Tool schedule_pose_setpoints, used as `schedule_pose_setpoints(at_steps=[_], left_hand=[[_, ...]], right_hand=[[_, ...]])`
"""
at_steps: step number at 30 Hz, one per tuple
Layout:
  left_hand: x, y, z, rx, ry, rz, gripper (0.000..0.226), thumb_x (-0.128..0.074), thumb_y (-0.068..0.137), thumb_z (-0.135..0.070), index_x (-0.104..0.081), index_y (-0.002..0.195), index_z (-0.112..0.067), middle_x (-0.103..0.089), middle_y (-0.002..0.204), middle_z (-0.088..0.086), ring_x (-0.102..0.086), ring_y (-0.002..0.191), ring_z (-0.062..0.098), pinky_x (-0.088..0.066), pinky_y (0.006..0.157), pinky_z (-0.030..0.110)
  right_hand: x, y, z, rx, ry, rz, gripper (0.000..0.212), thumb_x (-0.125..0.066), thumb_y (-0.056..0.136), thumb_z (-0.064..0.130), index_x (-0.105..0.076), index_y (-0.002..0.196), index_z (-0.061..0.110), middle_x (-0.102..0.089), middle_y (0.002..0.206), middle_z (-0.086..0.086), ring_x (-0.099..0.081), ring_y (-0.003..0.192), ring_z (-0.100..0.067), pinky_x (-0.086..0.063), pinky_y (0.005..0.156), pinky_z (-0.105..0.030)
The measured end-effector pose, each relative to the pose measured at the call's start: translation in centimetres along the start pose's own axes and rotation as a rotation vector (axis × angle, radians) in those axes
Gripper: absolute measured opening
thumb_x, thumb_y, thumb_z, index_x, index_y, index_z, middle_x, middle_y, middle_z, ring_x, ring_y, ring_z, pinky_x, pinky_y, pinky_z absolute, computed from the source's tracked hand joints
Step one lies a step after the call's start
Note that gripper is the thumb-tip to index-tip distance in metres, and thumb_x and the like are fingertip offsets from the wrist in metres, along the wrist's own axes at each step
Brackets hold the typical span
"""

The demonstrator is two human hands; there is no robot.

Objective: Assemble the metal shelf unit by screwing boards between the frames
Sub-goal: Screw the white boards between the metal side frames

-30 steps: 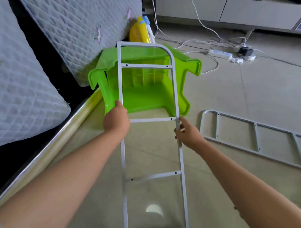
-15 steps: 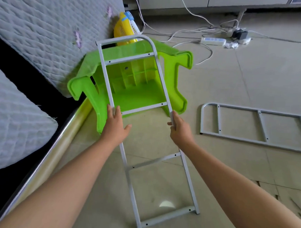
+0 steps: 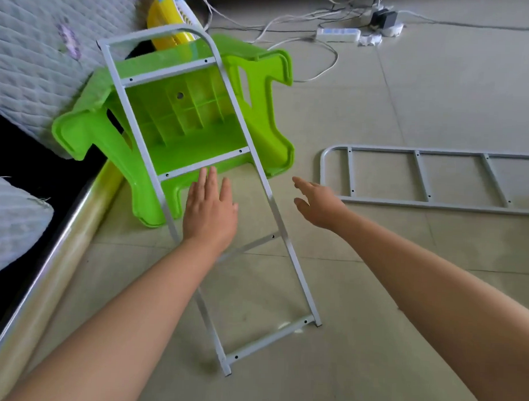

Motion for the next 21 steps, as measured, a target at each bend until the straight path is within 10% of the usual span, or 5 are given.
schedule_pose_setpoints(at_steps=[3,6,12,21], left_hand=[[-1.5,-1.3,-6.5,-0.242,-0.048,-0.063,0.047,-0.059,0.086,-0.017,-0.049,0.130,-0.002,-0.040,0.138,0.030,-0.037,0.131,0.039,-0.032,0.106,0.045],[-2.2,-2.7,-13.5,-0.431,-0.012,-0.029,0.022,-0.068,0.067,-0.013,-0.068,0.089,-0.011,-0.062,0.083,0.019,-0.065,0.073,0.036,-0.053,0.062,0.036],[-3.6,-6.4,-27.6,-0.594,-0.015,0.239,0.035,-0.038,0.091,-0.008,-0.050,0.124,-0.013,-0.050,0.124,0.013,-0.044,0.117,0.031,-0.038,0.092,0.036],[-6.8,-14.3,-44.6,-0.880,-0.101,0.426,0.048,-0.039,0.095,-0.015,-0.027,0.141,-0.019,-0.046,0.125,0.010,-0.045,0.115,0.028,-0.038,0.077,0.034]], right_hand=[[1.7,-2.8,-4.6,-0.102,-0.049,-0.015,0.045,-0.038,0.096,0.014,-0.034,0.141,0.011,-0.043,0.142,-0.010,-0.041,0.128,-0.027,-0.032,0.102,-0.030],[3.2,-7.7,-10.3,-0.238,-0.067,-0.001,0.041,-0.036,0.097,0.012,-0.040,0.138,0.009,-0.046,0.140,-0.009,-0.041,0.128,-0.025,-0.030,0.102,-0.027],[4.9,-20.7,-22.1,-0.520,-0.050,-0.090,0.037,-0.038,0.095,0.010,-0.051,0.129,0.008,-0.053,0.133,-0.009,-0.047,0.123,-0.025,-0.035,0.100,-0.029],[6.5,-39.0,-38.7,-1.085,0.013,-0.259,0.034,-0.048,0.090,0.016,-0.055,0.119,0.001,-0.056,0.121,-0.020,-0.050,0.112,-0.035,-0.044,0.091,-0.038]])
Point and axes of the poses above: each hand's wrist, its own y-axis towards the middle knuckle, its own x-axis out of the back of the hand, z = x × y, the point moved 5 cm from there along y, towards the middle knuckle
